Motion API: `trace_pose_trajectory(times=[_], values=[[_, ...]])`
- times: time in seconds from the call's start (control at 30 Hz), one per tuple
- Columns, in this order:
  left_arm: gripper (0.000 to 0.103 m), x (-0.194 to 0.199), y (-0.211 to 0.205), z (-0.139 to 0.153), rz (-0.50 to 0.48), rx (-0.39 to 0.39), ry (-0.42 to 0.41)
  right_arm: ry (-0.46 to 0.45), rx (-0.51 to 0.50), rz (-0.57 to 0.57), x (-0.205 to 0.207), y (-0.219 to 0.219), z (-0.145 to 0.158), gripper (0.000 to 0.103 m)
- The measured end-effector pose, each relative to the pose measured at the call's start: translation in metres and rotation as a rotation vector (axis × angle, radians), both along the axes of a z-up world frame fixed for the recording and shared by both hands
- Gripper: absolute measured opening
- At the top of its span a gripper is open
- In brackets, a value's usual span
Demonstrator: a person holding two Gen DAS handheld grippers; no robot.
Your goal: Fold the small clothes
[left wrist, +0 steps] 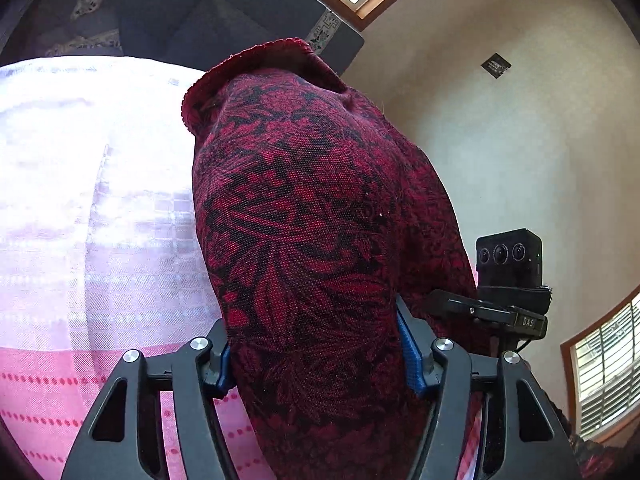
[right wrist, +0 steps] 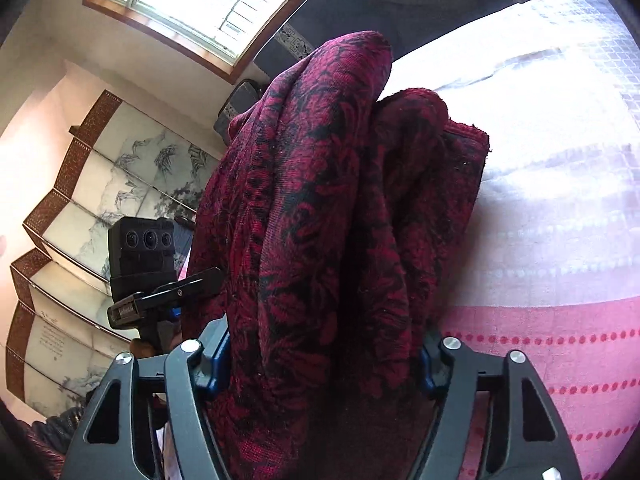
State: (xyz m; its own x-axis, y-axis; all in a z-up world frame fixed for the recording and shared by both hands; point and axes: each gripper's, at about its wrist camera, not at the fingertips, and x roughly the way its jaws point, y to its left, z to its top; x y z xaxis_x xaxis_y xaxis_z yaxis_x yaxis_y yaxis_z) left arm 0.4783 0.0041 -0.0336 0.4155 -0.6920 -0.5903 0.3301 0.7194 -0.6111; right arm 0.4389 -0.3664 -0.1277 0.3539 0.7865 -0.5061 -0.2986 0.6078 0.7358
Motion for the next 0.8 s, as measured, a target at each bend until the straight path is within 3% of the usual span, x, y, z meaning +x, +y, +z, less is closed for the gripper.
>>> trace_pose_trajectory(times=[0.37, 0.8], values=[[0.060, -0.075, 0.005, 0.047, 0.086, 0.163, -0.152, -0.089, 0.053, 0.005, -0.043, 0.023, 0.033, 0.052], [0.060, -0.177, 0.032, 0.073, 0.149, 0.292, -0.205, -0.139, 0.044, 0.067, -0.099, 0.063, 0.057, 0.051]])
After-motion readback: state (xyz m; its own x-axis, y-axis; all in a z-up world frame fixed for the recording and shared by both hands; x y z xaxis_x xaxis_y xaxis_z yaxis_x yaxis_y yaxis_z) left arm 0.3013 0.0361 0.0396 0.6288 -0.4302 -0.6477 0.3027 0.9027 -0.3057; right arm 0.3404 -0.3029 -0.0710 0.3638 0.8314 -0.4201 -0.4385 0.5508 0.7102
